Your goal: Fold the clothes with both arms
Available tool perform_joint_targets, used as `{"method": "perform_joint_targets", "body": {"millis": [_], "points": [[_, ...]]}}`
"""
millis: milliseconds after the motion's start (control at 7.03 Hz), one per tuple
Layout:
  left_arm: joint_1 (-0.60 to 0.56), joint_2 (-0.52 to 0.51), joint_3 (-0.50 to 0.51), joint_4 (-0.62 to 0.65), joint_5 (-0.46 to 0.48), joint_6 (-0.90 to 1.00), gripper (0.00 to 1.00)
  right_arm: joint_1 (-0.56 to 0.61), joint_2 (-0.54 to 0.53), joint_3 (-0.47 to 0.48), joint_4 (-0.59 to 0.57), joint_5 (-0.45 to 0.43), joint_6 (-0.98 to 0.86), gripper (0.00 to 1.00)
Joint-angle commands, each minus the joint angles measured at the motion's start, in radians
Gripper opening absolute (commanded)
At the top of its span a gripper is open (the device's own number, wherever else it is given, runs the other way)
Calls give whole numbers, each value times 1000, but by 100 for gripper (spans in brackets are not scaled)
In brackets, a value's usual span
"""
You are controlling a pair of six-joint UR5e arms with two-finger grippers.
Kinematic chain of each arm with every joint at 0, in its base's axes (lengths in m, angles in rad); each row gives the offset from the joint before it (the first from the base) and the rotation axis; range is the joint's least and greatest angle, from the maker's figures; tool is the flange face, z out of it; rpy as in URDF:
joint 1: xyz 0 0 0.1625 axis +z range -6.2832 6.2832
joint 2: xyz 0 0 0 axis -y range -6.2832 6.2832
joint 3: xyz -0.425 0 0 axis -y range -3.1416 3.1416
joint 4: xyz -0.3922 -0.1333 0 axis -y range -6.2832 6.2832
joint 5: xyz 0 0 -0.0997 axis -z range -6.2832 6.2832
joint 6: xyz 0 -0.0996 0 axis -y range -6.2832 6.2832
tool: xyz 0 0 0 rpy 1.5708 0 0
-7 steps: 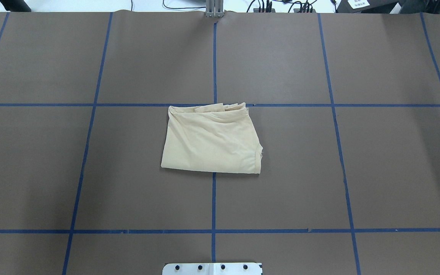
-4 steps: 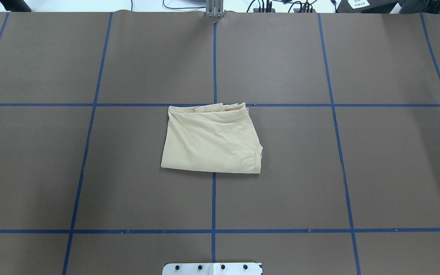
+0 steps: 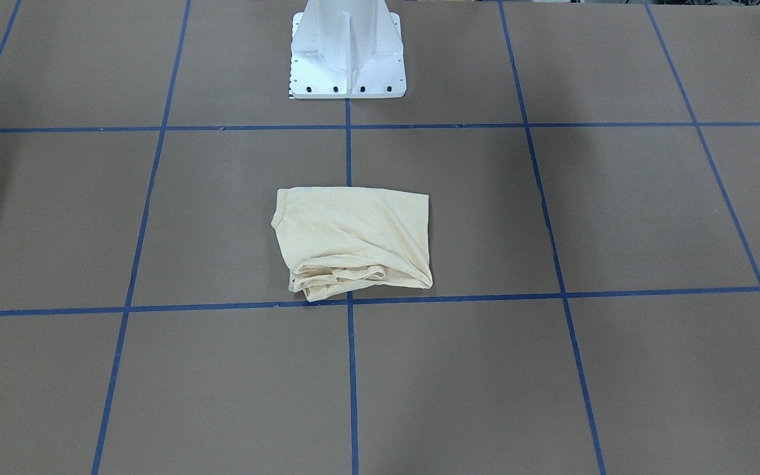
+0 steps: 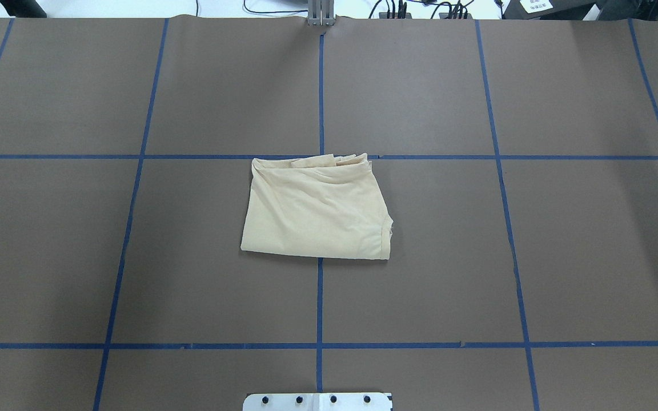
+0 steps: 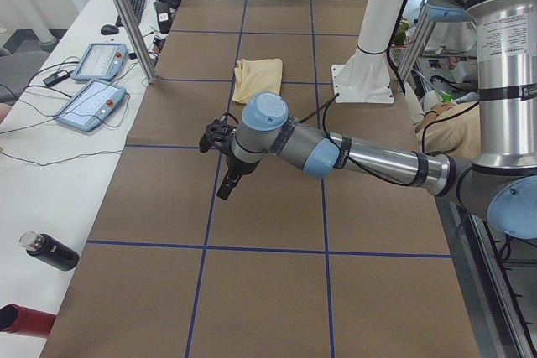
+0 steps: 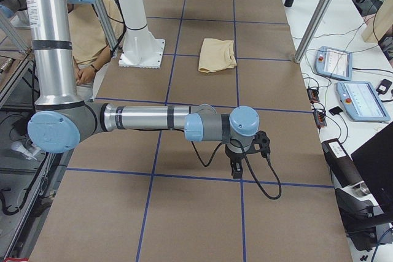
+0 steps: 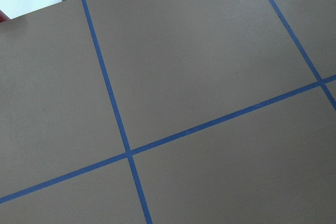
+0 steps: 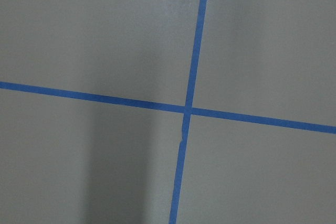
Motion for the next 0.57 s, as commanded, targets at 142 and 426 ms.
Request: {"method": "perform_joint_targets", "body": {"millis": [142, 426], "points": [[0, 17, -1, -1, -1, 1, 100, 0, -4, 1, -1, 3, 1, 100], [1, 28, -4, -8, -2, 1, 100, 0, -3, 8, -1, 5, 1, 100]]}}
